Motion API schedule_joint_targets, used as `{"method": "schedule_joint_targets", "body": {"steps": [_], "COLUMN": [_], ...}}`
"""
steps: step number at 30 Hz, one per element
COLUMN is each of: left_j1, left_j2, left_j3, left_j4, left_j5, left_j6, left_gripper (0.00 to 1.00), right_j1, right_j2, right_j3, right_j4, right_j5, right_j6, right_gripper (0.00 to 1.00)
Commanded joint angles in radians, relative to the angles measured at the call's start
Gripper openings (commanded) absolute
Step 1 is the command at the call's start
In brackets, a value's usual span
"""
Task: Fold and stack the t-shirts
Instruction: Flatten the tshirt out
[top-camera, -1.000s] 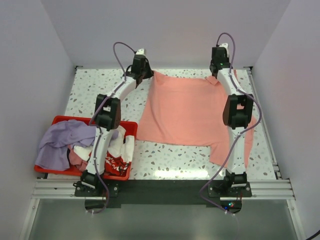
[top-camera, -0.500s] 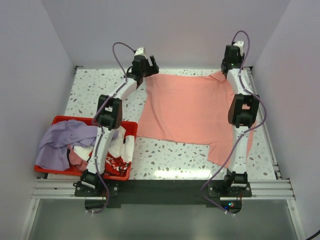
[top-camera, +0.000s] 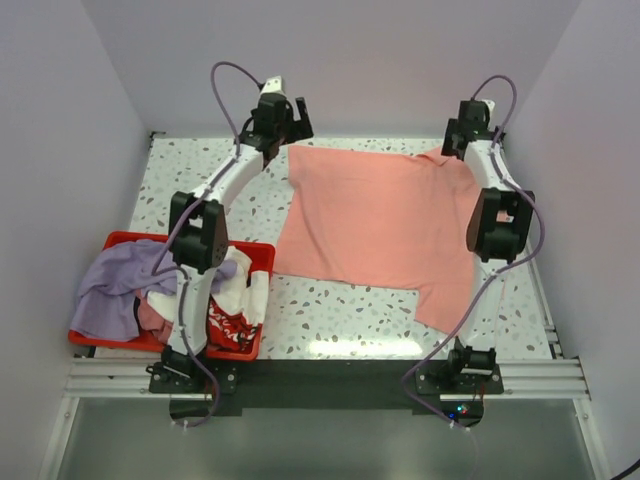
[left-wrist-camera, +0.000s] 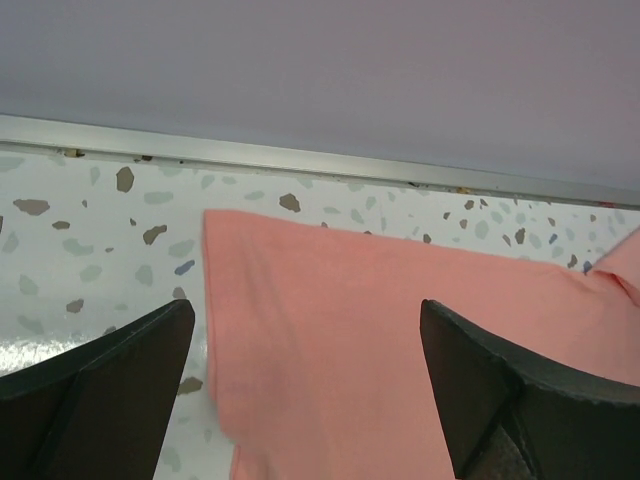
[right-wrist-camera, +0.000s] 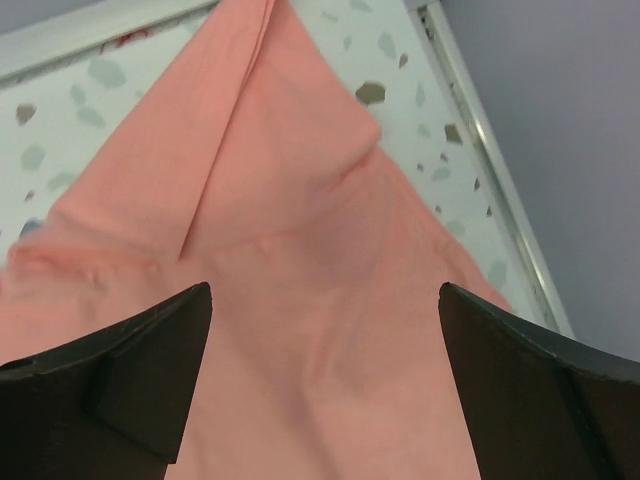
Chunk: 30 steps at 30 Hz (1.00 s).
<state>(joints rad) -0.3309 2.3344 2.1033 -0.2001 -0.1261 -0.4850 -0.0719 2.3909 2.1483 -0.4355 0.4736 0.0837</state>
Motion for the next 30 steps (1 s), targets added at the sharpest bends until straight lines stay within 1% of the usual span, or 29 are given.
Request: {"method": "schedule_joint_targets", "body": {"steps": [1, 2, 3, 4, 5, 6, 7, 8, 9, 12, 14, 18, 24, 30], "left_j1": [-0.069, -0.080, -0.091, -0.109, -0.118, -0.126, -0.138, -0.143, -0.148, -0.166, -0.175, -0.180, -0.191, -0.194], "left_j2": [-0.147, -0.194, -0.219, -0.269, -0.296, -0.322, -0.363, -0.385, -0.401, -0.449, -0.461, -0.460, -0.432, -0.400], "left_j3": [-0.110, -0.149, -0.190, -0.282, -0.328, -0.415, -0.455, -0.492, -0.564, -0.670, -0.712, -0.788, -0.821, -0.821], "left_j4": [-0.103, -0.126, -0.131, -0.130, -0.118, -0.110, -0.104, -0.087, -0.079, -0.071, -0.067, -0.059, -0.041, -0.061], "left_j5": [-0.030, -0.036, -0.041, -0.043, -0.040, -0.032, -0.024, -0.003, 0.003, 0.019, 0.034, 0.055, 0.083, 0.072], "left_j6": [0.008, -0.003, -0.013, -0.035, -0.047, -0.053, -0.079, -0.090, -0.096, -0.132, -0.150, -0.187, -0.202, -0.217], "left_gripper": [1.00, 1.00, 1.00, 1.00, 1.00, 1.00, 1.00, 1.00, 1.00, 1.00, 1.00, 1.00, 1.00, 1.00], "right_j1": [0.012, 0.024, 0.030, 0.044, 0.049, 0.050, 0.052, 0.050, 0.050, 0.050, 0.050, 0.050, 0.046, 0.018], "right_j2": [-0.249, -0.292, -0.333, -0.416, -0.455, -0.490, -0.527, -0.577, -0.599, -0.628, -0.621, -0.541, -0.417, -0.277], "right_j3": [-0.117, -0.216, -0.273, -0.331, -0.447, -0.509, -0.565, -0.664, -0.704, -0.800, -0.809, -0.774, -0.660, -0.559], "right_j4": [-0.074, -0.075, -0.077, -0.078, -0.080, -0.080, -0.075, -0.071, -0.072, -0.084, -0.103, -0.135, -0.170, -0.201], "right_j5": [-0.136, -0.153, -0.155, -0.162, -0.170, -0.188, -0.210, -0.223, -0.249, -0.268, -0.271, -0.282, -0.279, -0.277], "right_j6": [0.129, 0.140, 0.163, 0.174, 0.206, 0.223, 0.237, 0.249, 0.261, 0.255, 0.242, 0.229, 0.206, 0.189], "right_gripper": [0.99, 0.99, 0.99, 0.99, 0.99, 0.99, 0.99, 0.99, 0.99, 0.99, 0.99, 0.99, 0.99, 0.99]}}
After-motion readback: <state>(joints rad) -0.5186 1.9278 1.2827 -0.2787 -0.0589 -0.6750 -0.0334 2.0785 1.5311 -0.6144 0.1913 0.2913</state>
